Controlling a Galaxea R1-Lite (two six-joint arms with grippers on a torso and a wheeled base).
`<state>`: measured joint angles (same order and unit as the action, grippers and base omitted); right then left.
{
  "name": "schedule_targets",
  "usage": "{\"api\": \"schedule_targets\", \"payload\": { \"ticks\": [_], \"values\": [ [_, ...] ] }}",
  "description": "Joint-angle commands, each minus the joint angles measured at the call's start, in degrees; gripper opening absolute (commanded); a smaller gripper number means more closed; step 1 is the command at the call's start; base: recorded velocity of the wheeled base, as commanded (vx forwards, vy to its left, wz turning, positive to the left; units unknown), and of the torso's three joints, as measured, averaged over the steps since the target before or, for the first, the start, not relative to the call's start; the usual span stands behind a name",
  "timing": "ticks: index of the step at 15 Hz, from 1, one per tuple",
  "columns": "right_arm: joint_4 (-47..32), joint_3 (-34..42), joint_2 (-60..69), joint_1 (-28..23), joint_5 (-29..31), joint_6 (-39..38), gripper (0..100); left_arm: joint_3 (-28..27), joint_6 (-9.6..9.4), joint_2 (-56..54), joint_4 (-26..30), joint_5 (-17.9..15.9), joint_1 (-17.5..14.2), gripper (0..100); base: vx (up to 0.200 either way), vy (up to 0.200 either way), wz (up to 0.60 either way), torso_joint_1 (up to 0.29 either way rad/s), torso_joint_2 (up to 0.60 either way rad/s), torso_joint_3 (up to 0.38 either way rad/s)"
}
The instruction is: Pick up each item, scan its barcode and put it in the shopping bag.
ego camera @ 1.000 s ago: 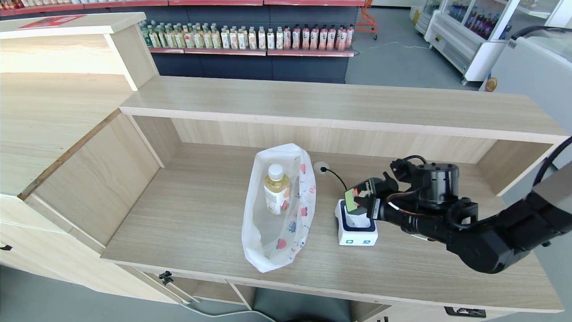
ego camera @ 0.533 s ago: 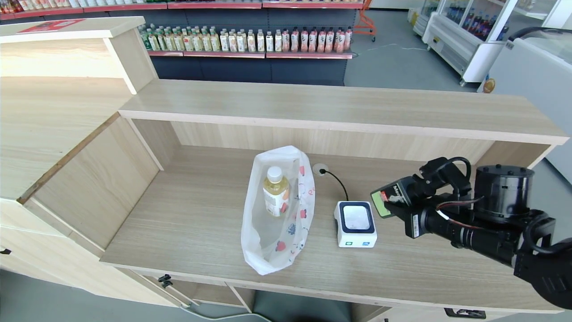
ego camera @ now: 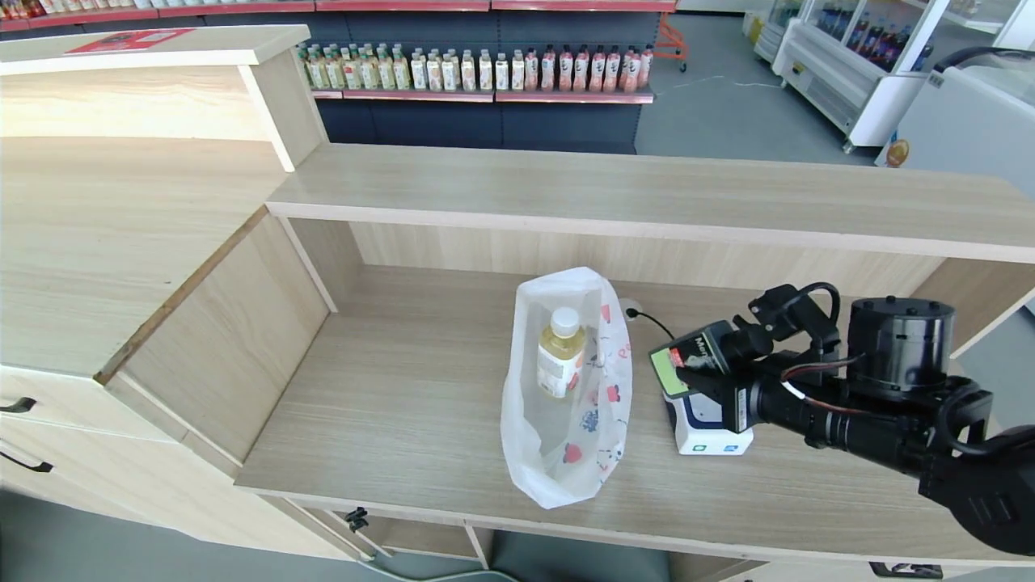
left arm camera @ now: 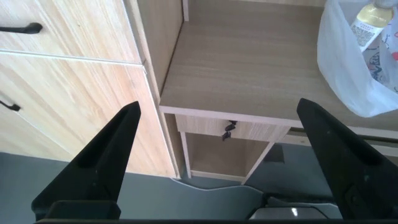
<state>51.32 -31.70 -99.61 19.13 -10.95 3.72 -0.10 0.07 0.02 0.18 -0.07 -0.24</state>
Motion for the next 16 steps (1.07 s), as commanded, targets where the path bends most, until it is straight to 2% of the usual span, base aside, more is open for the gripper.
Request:
{"api": "schedule_targets", "payload": {
  "ticks": [1,5,7,12,16],
  "values": [
    [0.0,-2.8,-4.9,0.5,-0.3,-0.2,0,0.0,0.01,0.0,0.0,0.0,0.0,100,0.000,0.000,0.00,0.000,0.00,0.000],
    [0.1,-5.8,-12.0,1.7,-1.9,-3.4,0,0.0,0.01,0.0,0.0,0.0,0.0,100,0.000,0.000,0.00,0.000,0.00,0.000],
    [1.1,-6.4,-15.0,4.4,-1.9,-5.7,0,0.0,0.01,0.0,0.0,0.0,0.0,100,0.000,0.000,0.00,0.000,0.00,0.000],
    [11.3,-8.1,-26.0,8.5,-1.5,-4.0,0,0.0,0.01,0.0,0.0,0.0,0.0,100,0.000,0.000,0.00,0.000,0.00,0.000],
    [10.7,-14.5,-31.1,11.5,-0.7,-2.8,0,0.0,0.01,0.0,0.0,0.0,0.0,100,0.000,0.000,0.00,0.000,0.00,0.000]
  ]
}}
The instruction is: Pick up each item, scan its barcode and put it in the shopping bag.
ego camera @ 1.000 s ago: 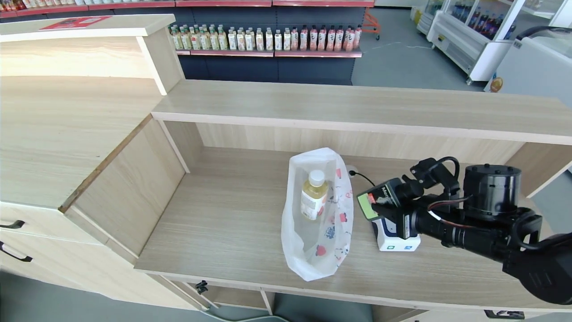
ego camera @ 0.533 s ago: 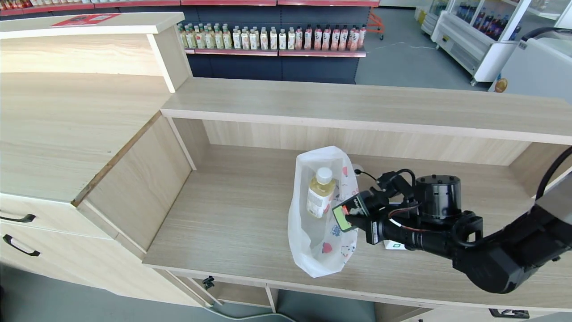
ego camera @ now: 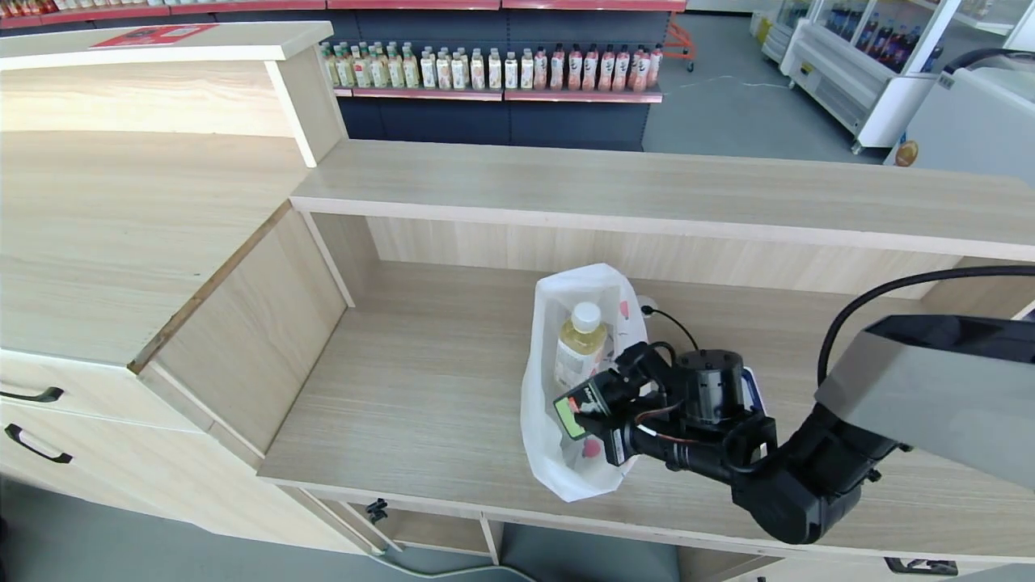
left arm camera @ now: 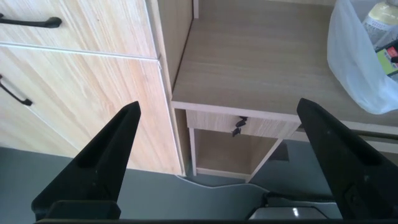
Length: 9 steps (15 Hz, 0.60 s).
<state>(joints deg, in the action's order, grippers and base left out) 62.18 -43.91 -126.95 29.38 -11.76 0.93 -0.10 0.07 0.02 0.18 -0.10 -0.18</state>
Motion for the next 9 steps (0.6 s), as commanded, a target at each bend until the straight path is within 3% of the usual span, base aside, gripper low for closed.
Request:
{"api": "schedule_targets", "payload": {
  "ticks": [1,8,9],
  "values": [
    [-0.3,-5.2,-6.1,2.2,2.0,1.1,0,0.0,0.01,0.0,0.0,0.0,-0.1,100,0.000,0.000,0.00,0.000,0.00,0.000],
    [-0.4,-8.7,-10.2,2.1,4.7,10.2,0,0.0,0.01,0.0,0.0,0.0,-0.1,100,0.000,0.000,0.00,0.000,0.00,0.000],
    [-0.3,-9.1,-10.3,2.0,4.6,11.1,100,0.0,0.01,0.0,0.0,0.0,-0.2,100,0.000,0.000,0.00,0.000,0.00,0.000]
  ]
}}
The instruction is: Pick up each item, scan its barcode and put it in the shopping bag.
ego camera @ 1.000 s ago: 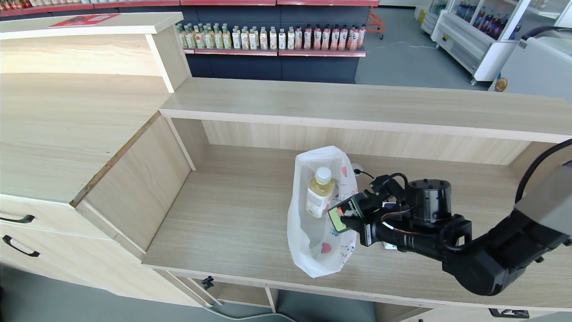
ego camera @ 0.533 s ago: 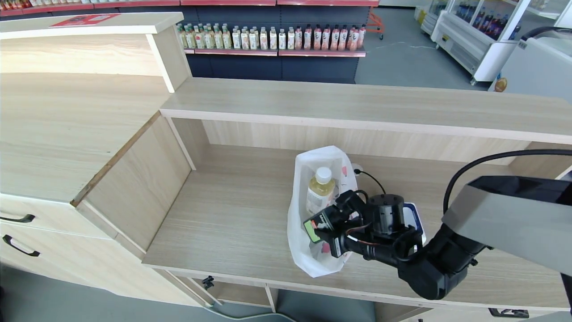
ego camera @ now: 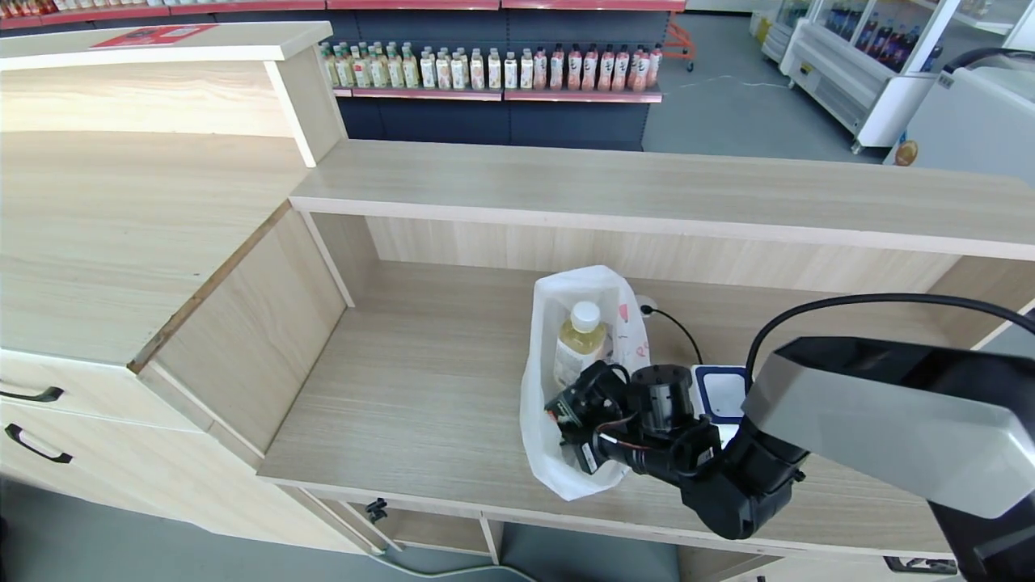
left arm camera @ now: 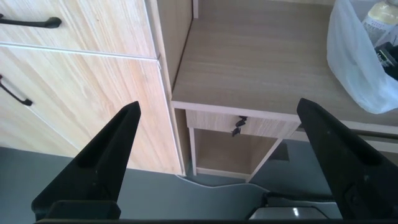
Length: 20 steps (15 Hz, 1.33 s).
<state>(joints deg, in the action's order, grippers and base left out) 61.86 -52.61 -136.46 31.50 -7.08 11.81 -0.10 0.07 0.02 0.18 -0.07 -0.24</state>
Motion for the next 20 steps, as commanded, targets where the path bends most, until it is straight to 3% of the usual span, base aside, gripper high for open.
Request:
{"api": "schedule_targets", "payload": {
  "ticks": [1,6,9,13,15,17,19,20],
  "values": [
    [0.3,-0.2,-0.2,0.2,-0.3,0.1,100,0.0,0.01,0.0,0.0,0.0,-0.1,100,0.000,0.000,0.00,0.000,0.00,0.000],
    [-1.3,0.2,9.7,0.4,-0.7,-13.2,100,0.0,0.01,0.0,0.0,0.0,0.0,100,0.000,0.000,0.00,0.000,0.00,0.000],
    [-8.3,4.4,18.5,-1.6,-0.7,-21.0,100,0.0,0.01,0.0,0.0,0.0,0.0,100,0.000,0.000,0.00,0.000,0.00,0.000],
    [-9.0,13.9,31.2,-5.2,-1.4,-22.3,100,0.0,0.01,0.0,0.0,0.0,0.0,100,0.000,0.000,0.00,0.000,0.00,0.000],
    [-15.6,18.8,44.4,-11.5,-0.8,-16.9,100,0.0,0.01,0.0,0.0,0.0,0.0,100,0.000,0.000,0.00,0.000,0.00,0.000],
    [-30.2,26.7,64.2,-19.2,4.0,-10.9,100,0.0,0.01,0.0,0.0,0.0,0.0,100,0.000,0.000,0.00,0.000,0.00,0.000],
    [-32.9,36.7,77.9,-21.5,14.3,-11.1,100,0.0,0.01,0.0,0.0,0.0,0.0,100,0.000,0.000,0.00,0.000,0.00,0.000],
    [-32.6,40.9,82.9,-22.2,14.8,-11.0,100,0.0,0.01,0.0,0.0,0.0,0.0,100,0.000,0.000,0.00,0.000,0.00,0.000]
  ]
}}
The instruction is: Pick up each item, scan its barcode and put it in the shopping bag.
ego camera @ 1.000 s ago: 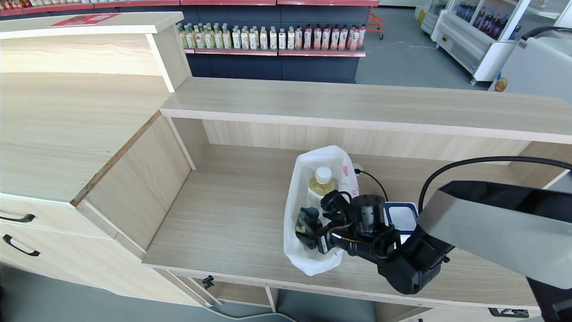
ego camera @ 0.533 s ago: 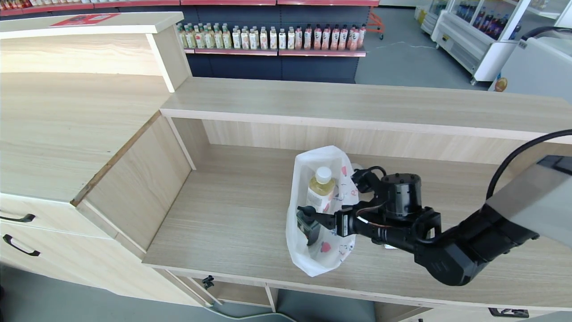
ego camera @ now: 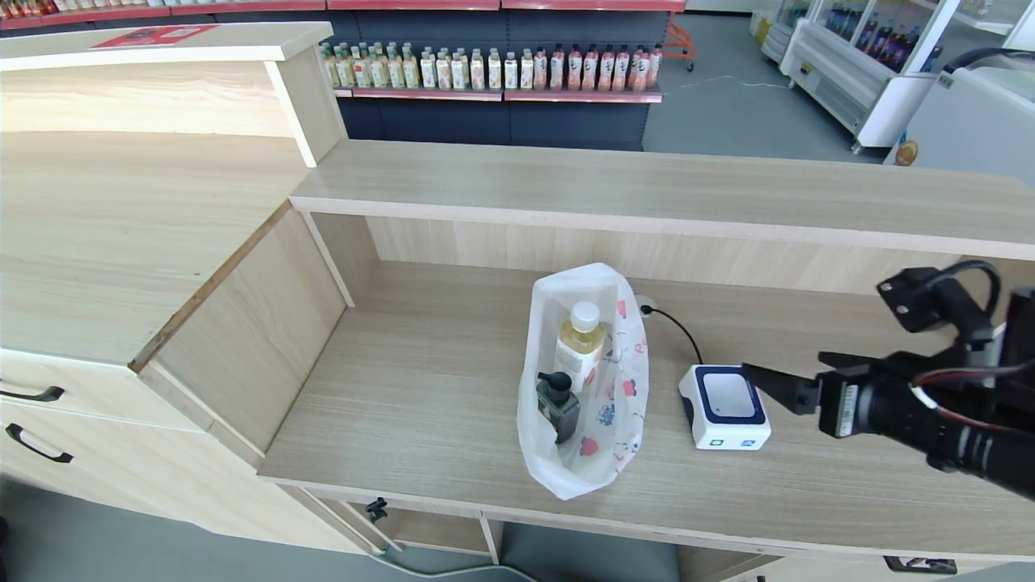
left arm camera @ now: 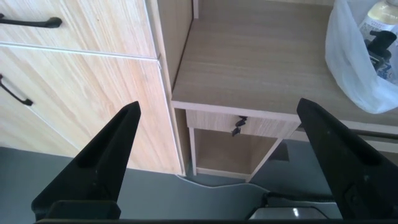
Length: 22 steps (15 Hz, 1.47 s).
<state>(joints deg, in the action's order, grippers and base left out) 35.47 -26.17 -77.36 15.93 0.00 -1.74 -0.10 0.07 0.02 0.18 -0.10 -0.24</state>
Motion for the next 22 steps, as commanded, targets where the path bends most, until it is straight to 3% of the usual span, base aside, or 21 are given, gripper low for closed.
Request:
{"api": "schedule_targets", "payload": {
  "ticks": [1,2,3,7,9,22],
  "values": [
    [-6.7,23.6,34.8,-7.4,5.6,2.9,100,0.0,0.01,0.0,0.0,0.0,0.0,100,0.000,0.000,0.00,0.000,0.00,0.000],
    [-7.1,25.8,38.2,-7.5,5.4,2.9,100,0.0,0.01,0.0,0.0,0.0,0.0,100,0.000,0.000,0.00,0.000,0.00,0.000],
    [-14.2,26.2,48.3,-11.5,4.7,2.9,100,0.0,0.01,0.0,0.0,0.0,0.0,100,0.000,0.000,0.00,0.000,0.00,0.000],
    [-35.3,26.2,73.1,-17.3,0.9,2.9,100,0.0,0.01,0.0,0.0,0.0,0.0,100,0.000,0.000,0.00,0.000,0.00,0.000],
    [-35.5,26.1,77.4,-15.8,0.9,5.6,100,0.0,0.01,0.0,0.0,0.0,0.0,100,0.000,0.000,0.00,0.000,0.00,0.000],
    [-35.5,26.1,77.4,-15.9,0.9,5.5,100,0.0,0.37,0.1,0.0,0.0,0.0,100,0.000,0.000,0.00,0.000,0.00,0.000]
  ]
}}
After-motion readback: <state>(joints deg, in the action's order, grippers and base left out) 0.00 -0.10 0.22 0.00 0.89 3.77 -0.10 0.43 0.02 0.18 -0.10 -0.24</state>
